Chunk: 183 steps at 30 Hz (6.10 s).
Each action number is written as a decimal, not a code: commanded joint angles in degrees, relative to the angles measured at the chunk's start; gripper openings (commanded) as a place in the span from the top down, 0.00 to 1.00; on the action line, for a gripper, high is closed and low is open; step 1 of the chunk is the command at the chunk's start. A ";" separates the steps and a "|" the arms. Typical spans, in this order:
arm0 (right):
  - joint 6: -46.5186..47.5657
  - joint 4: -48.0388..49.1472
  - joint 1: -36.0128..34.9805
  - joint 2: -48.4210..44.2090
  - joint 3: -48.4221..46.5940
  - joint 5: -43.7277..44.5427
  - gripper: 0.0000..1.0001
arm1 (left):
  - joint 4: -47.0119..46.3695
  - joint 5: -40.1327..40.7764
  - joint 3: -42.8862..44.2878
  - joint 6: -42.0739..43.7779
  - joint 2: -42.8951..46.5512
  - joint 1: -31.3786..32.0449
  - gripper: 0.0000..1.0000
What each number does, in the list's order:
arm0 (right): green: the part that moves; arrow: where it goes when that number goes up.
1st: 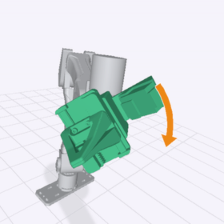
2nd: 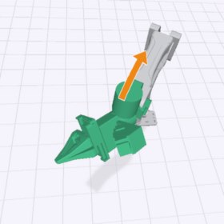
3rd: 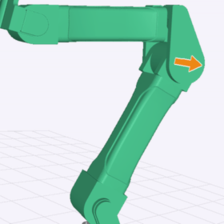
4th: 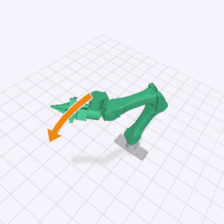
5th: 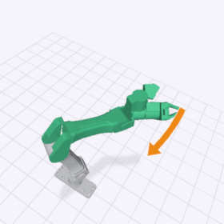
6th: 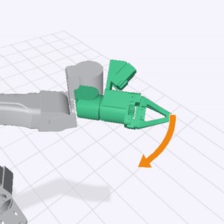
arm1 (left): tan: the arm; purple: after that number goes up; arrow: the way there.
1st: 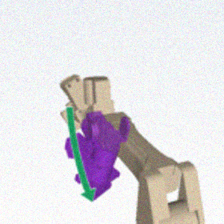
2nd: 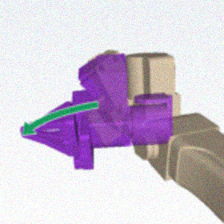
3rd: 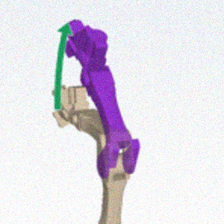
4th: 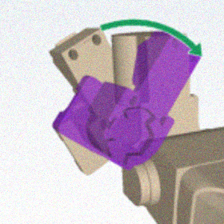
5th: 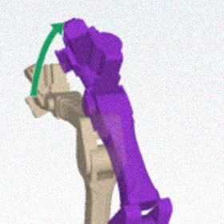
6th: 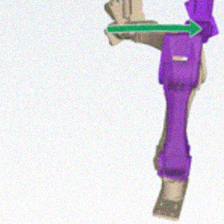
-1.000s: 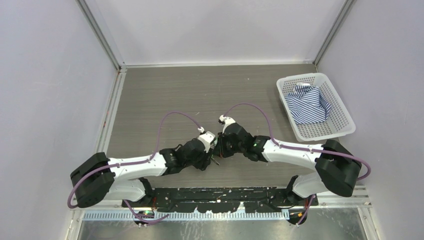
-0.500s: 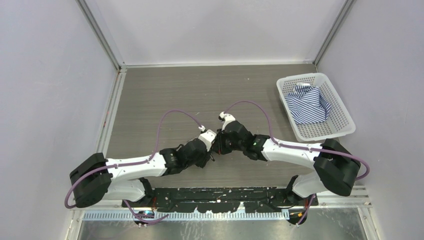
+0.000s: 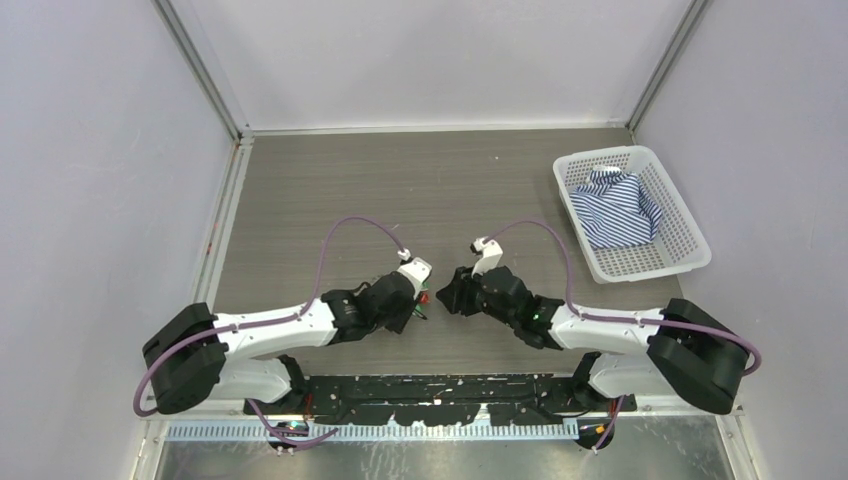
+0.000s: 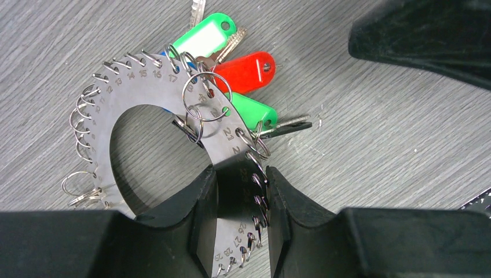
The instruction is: Remove the keys from the keyring
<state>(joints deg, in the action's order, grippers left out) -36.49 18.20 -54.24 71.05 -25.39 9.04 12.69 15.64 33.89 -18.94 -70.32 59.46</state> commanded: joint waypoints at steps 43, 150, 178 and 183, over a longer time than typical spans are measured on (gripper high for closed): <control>21.33 42.28 -10.09 25.58 0.59 6.72 0.62 | 1.66 -8.29 6.55 3.56 0.80 -2.68 1.00; -0.46 1.18 6.62 8.71 -6.56 -25.59 0.63 | -24.53 -5.18 -11.70 4.26 22.90 -2.69 1.00; 0.03 50.96 10.31 15.39 6.61 -35.23 0.48 | -23.49 -8.82 -17.72 1.92 28.57 -2.70 1.00; -1.66 55.73 10.34 16.53 7.90 -35.32 0.47 | -23.50 -8.69 -17.81 1.62 28.55 -2.73 1.00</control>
<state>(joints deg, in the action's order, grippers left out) -36.53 63.20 -43.86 87.05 -18.33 -24.56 -11.42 7.29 16.91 -16.01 -41.93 56.84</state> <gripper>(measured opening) 0.523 0.056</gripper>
